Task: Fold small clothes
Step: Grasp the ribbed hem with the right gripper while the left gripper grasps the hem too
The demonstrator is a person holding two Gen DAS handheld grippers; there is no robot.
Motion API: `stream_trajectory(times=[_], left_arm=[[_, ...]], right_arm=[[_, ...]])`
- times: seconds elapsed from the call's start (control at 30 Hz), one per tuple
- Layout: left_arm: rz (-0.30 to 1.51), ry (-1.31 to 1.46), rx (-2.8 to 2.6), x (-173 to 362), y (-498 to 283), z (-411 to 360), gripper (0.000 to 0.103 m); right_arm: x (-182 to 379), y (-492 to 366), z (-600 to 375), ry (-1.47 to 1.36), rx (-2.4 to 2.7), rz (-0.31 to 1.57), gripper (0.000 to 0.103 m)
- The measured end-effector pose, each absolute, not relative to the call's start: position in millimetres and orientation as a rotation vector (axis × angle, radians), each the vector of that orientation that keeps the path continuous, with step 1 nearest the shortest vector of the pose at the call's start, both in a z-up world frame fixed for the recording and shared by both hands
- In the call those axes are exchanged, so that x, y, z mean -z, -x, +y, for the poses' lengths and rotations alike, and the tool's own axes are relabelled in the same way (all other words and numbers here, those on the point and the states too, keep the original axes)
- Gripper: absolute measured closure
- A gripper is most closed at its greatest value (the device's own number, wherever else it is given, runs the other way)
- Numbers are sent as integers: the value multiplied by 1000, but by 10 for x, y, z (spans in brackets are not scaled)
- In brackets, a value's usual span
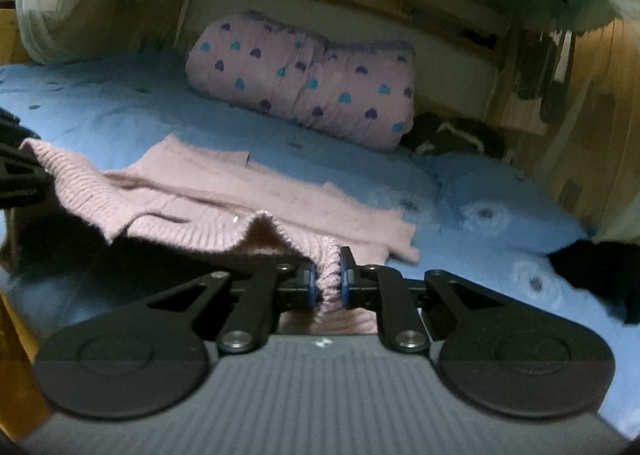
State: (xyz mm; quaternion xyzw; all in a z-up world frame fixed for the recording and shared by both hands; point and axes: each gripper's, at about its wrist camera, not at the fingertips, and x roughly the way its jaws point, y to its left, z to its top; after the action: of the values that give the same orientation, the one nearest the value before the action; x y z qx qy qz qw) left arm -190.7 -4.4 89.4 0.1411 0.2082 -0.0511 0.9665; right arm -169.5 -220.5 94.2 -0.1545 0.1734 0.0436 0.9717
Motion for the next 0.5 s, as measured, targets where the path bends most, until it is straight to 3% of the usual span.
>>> stream_trajectory(times=[0.5], left_arm=[[275, -307, 82, -1506, 870, -171, 95]], right_arm=[[-1396, 952, -2152, 415, -38, 141, 90]])
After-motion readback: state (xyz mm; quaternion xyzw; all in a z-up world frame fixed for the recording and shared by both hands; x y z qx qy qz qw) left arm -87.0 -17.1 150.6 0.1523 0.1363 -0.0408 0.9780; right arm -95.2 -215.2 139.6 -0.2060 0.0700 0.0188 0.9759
